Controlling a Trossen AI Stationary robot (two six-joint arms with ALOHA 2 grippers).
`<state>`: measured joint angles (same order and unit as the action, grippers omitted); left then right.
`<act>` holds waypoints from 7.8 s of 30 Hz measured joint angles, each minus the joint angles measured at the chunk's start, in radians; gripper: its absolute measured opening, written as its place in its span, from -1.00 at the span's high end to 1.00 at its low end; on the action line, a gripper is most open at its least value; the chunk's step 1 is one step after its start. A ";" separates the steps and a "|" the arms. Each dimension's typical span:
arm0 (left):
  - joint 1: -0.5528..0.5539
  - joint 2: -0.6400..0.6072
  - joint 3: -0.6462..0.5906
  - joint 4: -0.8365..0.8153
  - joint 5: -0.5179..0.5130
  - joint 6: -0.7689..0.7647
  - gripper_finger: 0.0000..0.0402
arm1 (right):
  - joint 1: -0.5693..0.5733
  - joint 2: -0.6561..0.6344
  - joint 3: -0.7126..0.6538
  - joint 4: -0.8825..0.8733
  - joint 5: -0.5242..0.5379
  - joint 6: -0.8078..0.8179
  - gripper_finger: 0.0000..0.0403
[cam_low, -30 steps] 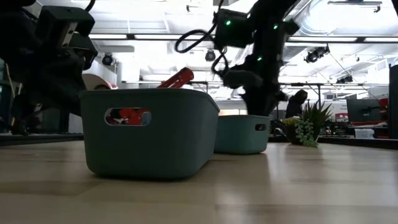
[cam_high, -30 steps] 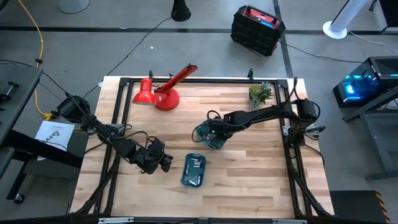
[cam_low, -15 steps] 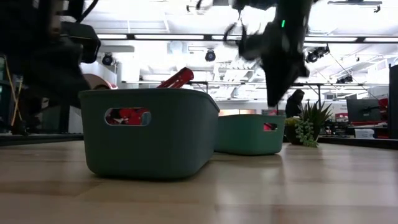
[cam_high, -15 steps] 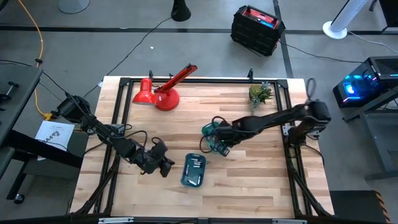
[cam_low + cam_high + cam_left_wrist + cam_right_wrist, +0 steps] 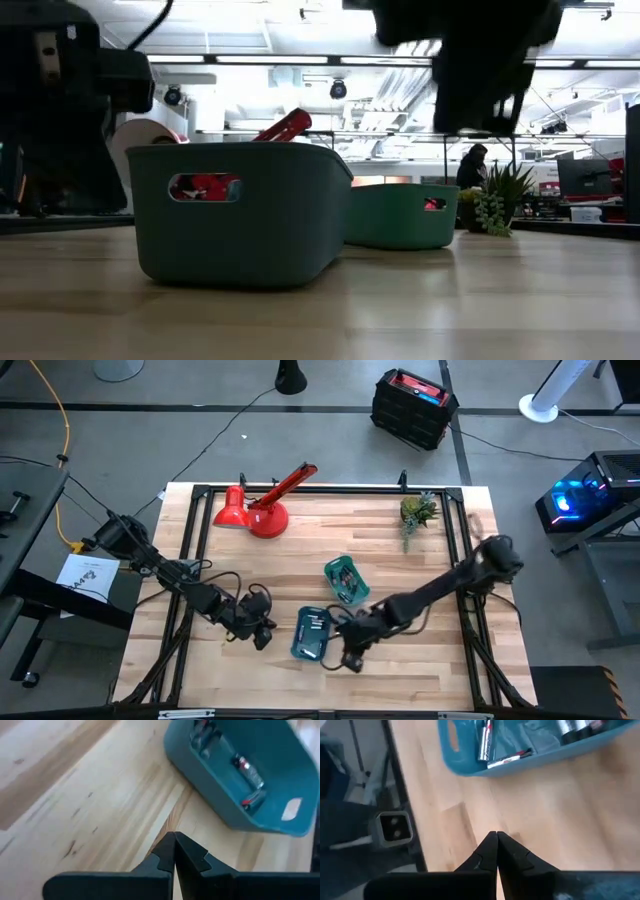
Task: Sort batteries
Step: Adjust the bins and align them on the table, then return to Home Position
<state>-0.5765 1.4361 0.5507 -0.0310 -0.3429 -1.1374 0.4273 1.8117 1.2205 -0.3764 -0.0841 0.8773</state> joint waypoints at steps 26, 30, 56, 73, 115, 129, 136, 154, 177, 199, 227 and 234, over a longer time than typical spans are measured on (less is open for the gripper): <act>0.225 0.153 -0.002 0.181 0.214 0.274 1.00 | -0.264 0.202 0.125 0.073 0.093 -0.162 1.00; 0.225 0.115 0.001 0.170 0.221 0.293 1.00 | -0.283 0.155 0.128 0.037 0.085 -0.224 1.00; 0.161 -0.205 0.001 -0.251 -0.081 0.155 1.00 | -0.435 -0.115 -0.066 -0.433 0.225 -0.201 1.00; 0.092 -0.062 0.000 -0.160 -0.131 0.039 1.00 | -0.319 -0.117 -0.156 -0.149 0.079 0.020 1.00; 0.186 -0.467 -0.059 0.091 -0.063 0.450 1.00 | -0.283 -0.394 -0.063 -0.125 0.391 -0.048 1.00; 0.241 -0.873 -0.531 0.741 0.048 0.648 1.00 | -0.266 -0.595 -0.063 -0.186 0.467 -0.013 1.00; 0.289 -0.887 -0.539 0.671 0.151 0.650 1.00 | -0.159 -0.600 -0.108 -0.338 0.483 0.103 1.00; 0.296 -0.887 -0.539 0.648 0.120 0.660 1.00 | -0.524 -0.680 -0.883 0.947 -0.048 -0.270 1.00; 0.296 -0.955 -0.537 0.368 0.118 0.660 1.00 | -0.663 -0.820 -1.204 1.046 -0.178 -0.544 1.00; 0.279 -1.304 -0.536 0.056 0.177 0.670 1.00 | -0.662 -1.430 -1.203 0.406 -0.177 -0.519 1.00; 0.283 -1.432 -0.539 0.061 0.185 0.669 1.00 | -0.622 -1.798 -1.203 0.500 -0.133 -0.519 1.00; 0.283 -1.430 -0.539 0.061 0.184 0.669 1.00 | -0.622 -1.799 -1.203 0.478 -0.133 -0.519 1.00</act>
<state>-0.2932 0.0059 0.0120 0.0304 -0.1585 -0.4683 -0.1944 0.0132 0.0177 0.1013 -0.2173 0.3580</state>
